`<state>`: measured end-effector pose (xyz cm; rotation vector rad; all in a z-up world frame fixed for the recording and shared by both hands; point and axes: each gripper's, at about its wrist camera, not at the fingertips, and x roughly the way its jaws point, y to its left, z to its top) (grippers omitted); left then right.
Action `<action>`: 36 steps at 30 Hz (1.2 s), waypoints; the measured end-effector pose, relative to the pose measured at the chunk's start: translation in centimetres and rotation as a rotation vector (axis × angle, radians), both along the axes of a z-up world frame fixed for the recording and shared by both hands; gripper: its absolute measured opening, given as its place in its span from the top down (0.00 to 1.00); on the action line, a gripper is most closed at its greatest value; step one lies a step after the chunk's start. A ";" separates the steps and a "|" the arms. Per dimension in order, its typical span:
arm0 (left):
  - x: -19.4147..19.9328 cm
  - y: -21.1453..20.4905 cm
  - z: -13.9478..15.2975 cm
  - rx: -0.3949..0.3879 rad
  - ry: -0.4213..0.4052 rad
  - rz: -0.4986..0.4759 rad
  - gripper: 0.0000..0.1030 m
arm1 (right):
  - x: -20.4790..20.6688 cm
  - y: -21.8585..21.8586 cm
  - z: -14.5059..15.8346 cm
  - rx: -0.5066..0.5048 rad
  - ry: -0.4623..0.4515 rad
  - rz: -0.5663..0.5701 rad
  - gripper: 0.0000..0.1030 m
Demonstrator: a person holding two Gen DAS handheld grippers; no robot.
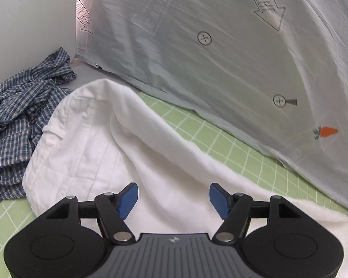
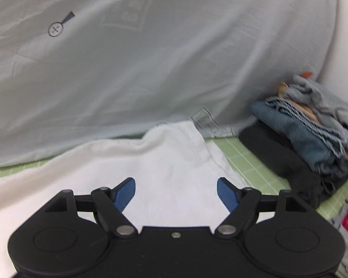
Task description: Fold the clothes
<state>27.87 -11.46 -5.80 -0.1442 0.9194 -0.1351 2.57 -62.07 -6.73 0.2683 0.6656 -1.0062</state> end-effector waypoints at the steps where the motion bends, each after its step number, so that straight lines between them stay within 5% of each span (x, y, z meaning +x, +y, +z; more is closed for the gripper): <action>1: -0.6 -0.5 -0.8 0.013 0.029 -0.018 0.33 | -1.7 0.0 -1.0 0.024 0.016 -0.058 0.24; 4: -1.8 -1.6 -2.5 0.071 0.063 -0.062 0.33 | -5.7 -0.8 -2.9 0.088 0.001 -0.191 0.20; 12: -2.5 -2.9 -3.8 0.155 0.081 -0.114 0.22 | -8.9 -5.3 -5.3 0.280 -0.293 -0.321 0.17; 14: -2.7 -3.2 -4.1 0.176 0.085 -0.127 0.22 | -8.5 -5.8 -5.4 0.270 -0.302 -0.309 0.32; 16: -2.9 -3.5 -4.4 0.197 0.090 -0.140 0.22 | -8.5 -6.0 -5.1 0.281 -0.325 -0.269 0.83; 19: -3.2 -4.0 -4.9 0.228 0.096 -0.160 0.22 | -10.5 -4.7 -3.5 0.252 -0.322 -0.256 0.92; 27: -6.5 -2.1 -5.3 0.200 0.139 -0.168 0.20 | -21.3 0.8 -1.1 0.173 -0.167 -0.299 0.92; 31: -7.8 -2.0 -5.5 0.203 0.144 -0.171 0.20 | -25.5 1.5 -3.5 0.305 -0.184 -0.431 0.75; 34: -8.0 -1.9 -5.3 0.198 0.150 -0.171 0.20 | -25.9 2.4 -3.0 0.297 -0.193 -0.439 0.55; 36: -8.2 -1.9 -5.1 0.194 0.154 -0.171 0.20 | -25.8 2.9 -2.7 0.294 -0.190 -0.436 0.54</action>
